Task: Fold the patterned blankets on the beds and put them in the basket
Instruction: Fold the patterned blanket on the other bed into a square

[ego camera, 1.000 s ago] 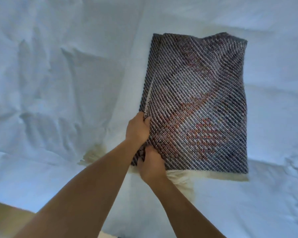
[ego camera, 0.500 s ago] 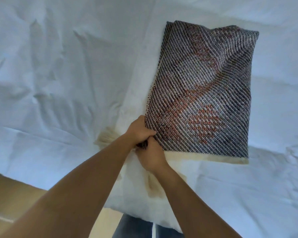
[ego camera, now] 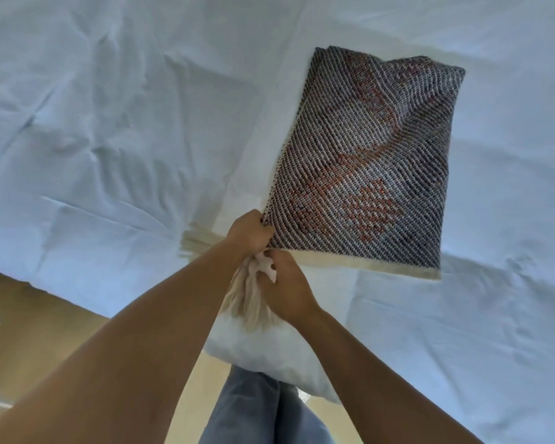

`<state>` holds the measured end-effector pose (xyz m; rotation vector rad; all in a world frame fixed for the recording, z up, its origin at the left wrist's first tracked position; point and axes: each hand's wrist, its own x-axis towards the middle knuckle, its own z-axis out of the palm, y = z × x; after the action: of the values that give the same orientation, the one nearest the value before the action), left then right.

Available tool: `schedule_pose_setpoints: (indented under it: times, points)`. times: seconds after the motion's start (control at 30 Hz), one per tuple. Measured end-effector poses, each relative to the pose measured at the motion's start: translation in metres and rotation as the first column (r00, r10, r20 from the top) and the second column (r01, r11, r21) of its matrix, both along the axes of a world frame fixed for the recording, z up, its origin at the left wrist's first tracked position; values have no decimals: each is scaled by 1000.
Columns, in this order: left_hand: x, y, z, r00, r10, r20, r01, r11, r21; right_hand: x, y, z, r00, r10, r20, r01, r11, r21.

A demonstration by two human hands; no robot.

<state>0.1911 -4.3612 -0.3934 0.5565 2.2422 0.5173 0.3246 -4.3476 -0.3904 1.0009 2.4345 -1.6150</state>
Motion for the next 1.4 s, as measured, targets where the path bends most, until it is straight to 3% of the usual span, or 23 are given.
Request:
schedule_pose_setpoints:
  times: [0.17,0.3,0.43,0.7,0.87,1.0,1.13,1.23,1.4]
  points:
    - [-2,18,6,999,55,3,-55,998,22,0,40,10,998,-40,54,32,989,143]
    - [-15,48,5,1000,-3,-30,3,1000,0,-17,78,14,993,9,119,-33,980,197]
    - [-39,86,1,999,-19,32,18,1000,25,-47,123,14,982,21,188,-72,961,269]
    - [-115,213,-1,981,126,145,-159,956,246,-127,239,4,981,-56,186,-17,929,369]
    - [-160,288,-5,980,159,123,-187,945,269,-166,301,-4,988,-73,137,6,901,434]
    - [-182,333,-12,938,247,244,-311,909,278,-181,342,-11,988,-32,149,-42,881,472]
    - [-188,358,-16,940,271,207,-333,859,388,-192,369,-24,988,-75,135,-22,799,601]
    - [-205,350,-22,937,346,56,-333,829,449,-202,379,-33,990,-86,115,-11,753,657]
    - [-227,341,-49,950,310,23,-306,918,254,-211,394,-54,970,-25,242,-148,728,669]
